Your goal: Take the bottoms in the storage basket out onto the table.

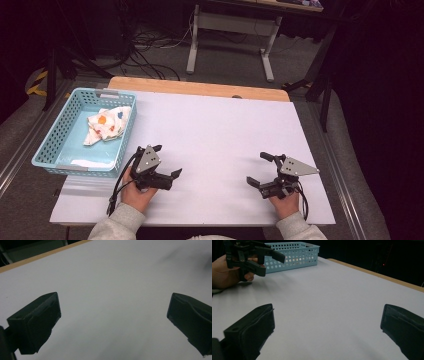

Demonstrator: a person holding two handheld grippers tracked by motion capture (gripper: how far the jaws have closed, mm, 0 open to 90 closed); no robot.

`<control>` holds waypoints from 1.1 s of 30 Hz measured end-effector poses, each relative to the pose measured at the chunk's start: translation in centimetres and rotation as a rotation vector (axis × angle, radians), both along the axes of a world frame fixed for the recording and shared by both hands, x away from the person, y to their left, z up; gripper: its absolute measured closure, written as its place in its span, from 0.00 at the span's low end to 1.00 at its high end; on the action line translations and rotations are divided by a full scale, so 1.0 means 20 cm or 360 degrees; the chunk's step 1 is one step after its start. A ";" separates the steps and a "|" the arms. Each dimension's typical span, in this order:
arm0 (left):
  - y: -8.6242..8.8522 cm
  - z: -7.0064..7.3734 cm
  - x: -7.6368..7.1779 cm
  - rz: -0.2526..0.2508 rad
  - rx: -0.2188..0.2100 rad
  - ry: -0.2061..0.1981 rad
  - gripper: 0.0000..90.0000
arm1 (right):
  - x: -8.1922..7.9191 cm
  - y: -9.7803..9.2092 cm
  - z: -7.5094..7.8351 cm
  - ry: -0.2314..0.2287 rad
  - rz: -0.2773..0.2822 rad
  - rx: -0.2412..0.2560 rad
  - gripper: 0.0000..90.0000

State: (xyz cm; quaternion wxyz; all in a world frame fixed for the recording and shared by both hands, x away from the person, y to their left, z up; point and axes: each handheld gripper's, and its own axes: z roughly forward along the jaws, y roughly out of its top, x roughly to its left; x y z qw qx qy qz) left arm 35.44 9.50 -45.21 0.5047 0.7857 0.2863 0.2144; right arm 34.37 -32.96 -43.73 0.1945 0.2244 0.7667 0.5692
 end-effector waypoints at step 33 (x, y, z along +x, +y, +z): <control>0.02 0.13 0.02 -0.0014 -0.0072 0.0016 0.00 | 0.02 0.02 -0.02 0.0055 0.0019 -0.0030 0.00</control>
